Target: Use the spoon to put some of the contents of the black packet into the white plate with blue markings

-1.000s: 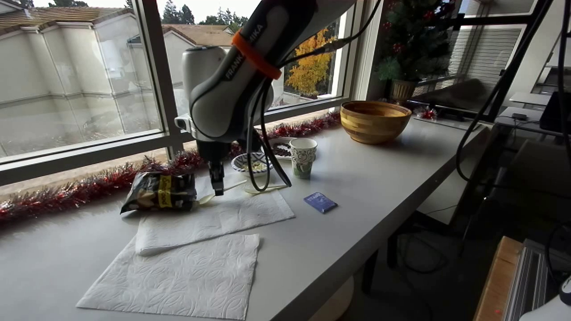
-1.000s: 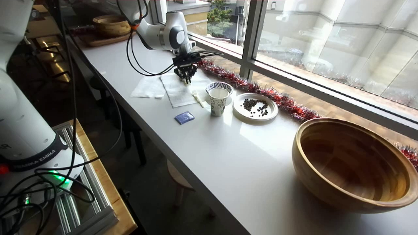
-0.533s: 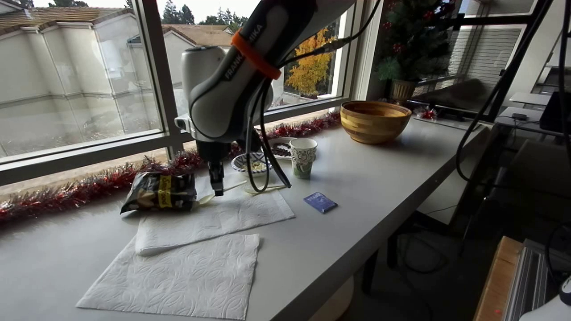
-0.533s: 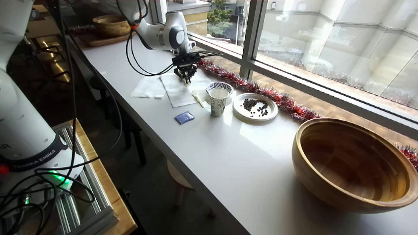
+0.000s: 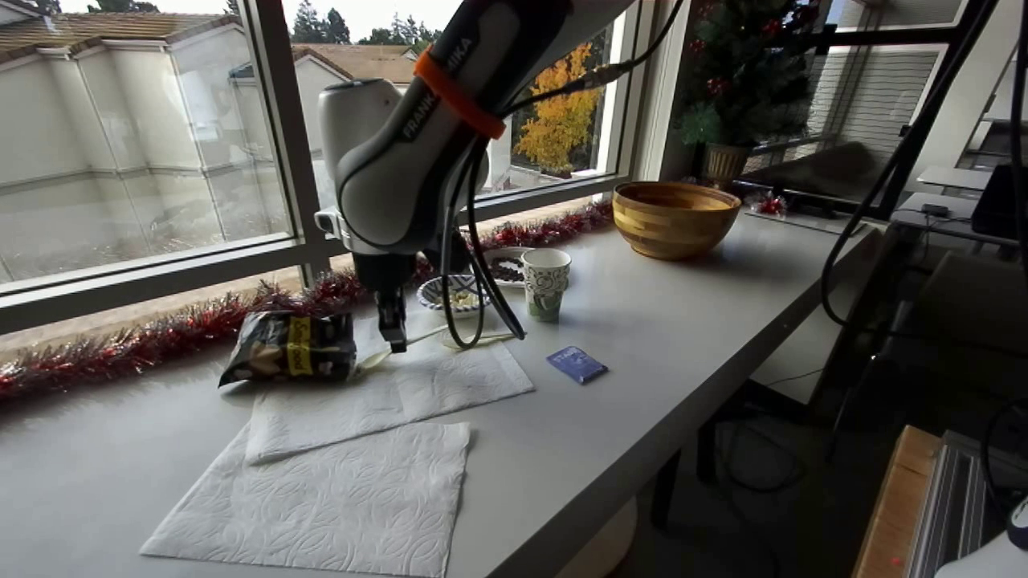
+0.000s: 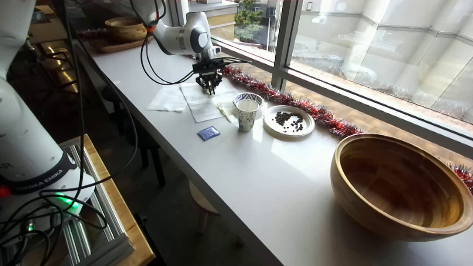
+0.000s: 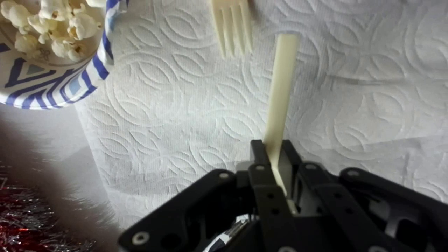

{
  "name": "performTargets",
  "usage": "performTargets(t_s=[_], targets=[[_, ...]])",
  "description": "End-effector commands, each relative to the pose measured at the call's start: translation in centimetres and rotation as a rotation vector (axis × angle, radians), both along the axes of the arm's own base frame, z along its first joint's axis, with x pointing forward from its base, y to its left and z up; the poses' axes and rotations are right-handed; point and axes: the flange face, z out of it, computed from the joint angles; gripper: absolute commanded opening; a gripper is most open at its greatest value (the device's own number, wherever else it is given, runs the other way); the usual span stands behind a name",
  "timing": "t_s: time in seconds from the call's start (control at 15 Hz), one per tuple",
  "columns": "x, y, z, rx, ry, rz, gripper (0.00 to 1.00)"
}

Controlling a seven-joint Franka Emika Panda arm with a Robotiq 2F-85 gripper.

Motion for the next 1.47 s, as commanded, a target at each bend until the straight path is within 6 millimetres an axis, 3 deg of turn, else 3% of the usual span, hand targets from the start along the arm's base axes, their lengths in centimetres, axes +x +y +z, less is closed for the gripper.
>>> performTargets(t_s=[0.0,0.6,0.87,1.4], targets=[[-0.9,-0.1,1.1,-0.06,-0.001,-0.023,0.03],[-1.8,0.4,1.2,-0.071,0.027,-0.012,0.03],[-1.7,1.3,1.4,-0.042,0.015,0.009,0.03],[-1.4,1.2,0.7,-0.04,0.032,0.006,0.03]])
